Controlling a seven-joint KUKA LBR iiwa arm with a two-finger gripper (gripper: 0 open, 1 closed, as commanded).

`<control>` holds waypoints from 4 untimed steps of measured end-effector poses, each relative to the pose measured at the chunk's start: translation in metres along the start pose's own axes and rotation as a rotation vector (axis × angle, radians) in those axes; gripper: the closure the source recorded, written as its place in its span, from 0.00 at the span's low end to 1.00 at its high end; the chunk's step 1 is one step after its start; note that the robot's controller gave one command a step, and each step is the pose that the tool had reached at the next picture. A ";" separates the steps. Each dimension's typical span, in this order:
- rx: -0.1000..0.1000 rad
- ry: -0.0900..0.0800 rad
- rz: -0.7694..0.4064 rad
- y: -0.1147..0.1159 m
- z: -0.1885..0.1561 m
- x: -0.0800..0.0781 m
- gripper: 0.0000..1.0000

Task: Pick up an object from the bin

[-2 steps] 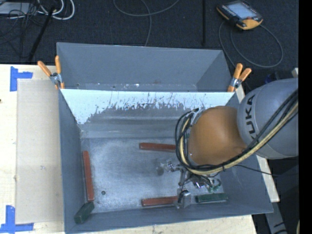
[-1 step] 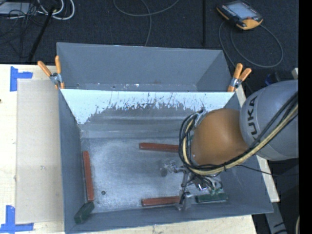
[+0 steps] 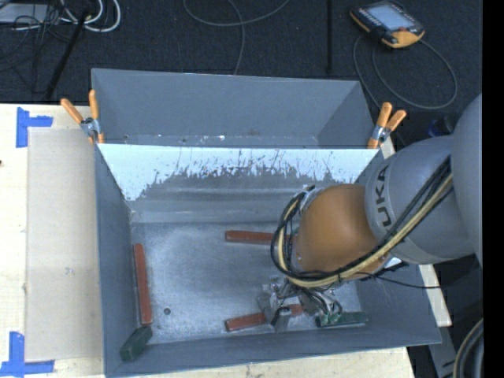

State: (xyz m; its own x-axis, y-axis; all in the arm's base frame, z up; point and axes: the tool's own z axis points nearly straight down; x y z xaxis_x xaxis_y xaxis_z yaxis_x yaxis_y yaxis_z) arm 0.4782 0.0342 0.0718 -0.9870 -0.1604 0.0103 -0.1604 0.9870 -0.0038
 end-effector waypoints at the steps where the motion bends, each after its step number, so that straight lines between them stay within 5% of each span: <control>1: -0.004 -0.018 0.002 0.002 0.001 -0.004 0.00; 2: -0.004 -0.018 0.003 0.002 0.001 -0.003 0.00; 4: 0.000 -0.022 -0.339 0.047 0.000 -0.012 0.00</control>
Offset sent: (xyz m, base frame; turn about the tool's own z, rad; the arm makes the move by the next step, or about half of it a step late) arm 0.0000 0.0000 0.0000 0.0000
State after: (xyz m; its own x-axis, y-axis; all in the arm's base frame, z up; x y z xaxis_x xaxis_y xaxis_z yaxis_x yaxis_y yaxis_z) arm 0.4828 0.0827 0.0714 -0.8773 -0.4798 -0.0100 -0.4798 0.8774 -0.0042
